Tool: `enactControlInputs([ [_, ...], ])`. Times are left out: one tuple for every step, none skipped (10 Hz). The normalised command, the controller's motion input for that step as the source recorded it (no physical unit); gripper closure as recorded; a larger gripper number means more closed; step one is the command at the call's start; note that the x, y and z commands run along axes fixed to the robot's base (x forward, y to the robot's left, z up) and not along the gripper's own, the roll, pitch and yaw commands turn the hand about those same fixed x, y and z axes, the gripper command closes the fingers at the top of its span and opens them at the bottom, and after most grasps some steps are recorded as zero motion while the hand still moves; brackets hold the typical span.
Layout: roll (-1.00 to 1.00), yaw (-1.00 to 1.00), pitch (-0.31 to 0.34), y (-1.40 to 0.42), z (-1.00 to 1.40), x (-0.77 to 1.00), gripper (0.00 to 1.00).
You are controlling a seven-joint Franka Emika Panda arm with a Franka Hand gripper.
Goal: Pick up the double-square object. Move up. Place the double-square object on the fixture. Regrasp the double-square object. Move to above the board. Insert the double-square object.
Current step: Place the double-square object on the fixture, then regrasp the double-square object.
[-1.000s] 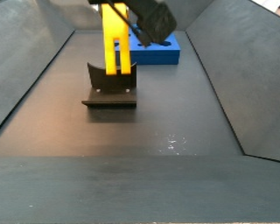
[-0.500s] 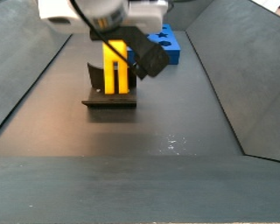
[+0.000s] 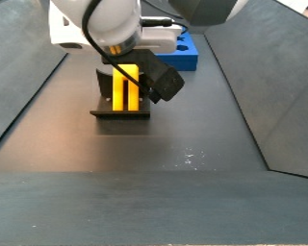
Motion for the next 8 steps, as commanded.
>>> enactControlInputs([
  [-0.05, 0.0, -0.016, 0.04, -0.26, 0.06, 1.0],
  [-0.05, 0.0, -0.02, 0.06, -0.24, 0.06, 1.0],
  [-0.05, 0.0, -0.02, 0.06, -0.24, 0.06, 1.0],
  [0.0, 0.0, 0.0, 0.0, 0.0, 0.0, 0.0],
  [-0.06, -0.02, 0.028, 0.0, 1.0, 0.0, 0.0],
  [-0.05, -0.02, 0.032, 0.0, 1.0, -0.01, 0.0],
  [-0.03, -0.01, 0.037, 0.01, 1.0, -0.01, 0.0],
  [-0.01, -0.01, 0.044, 0.01, 1.0, -0.02, 0.0],
])
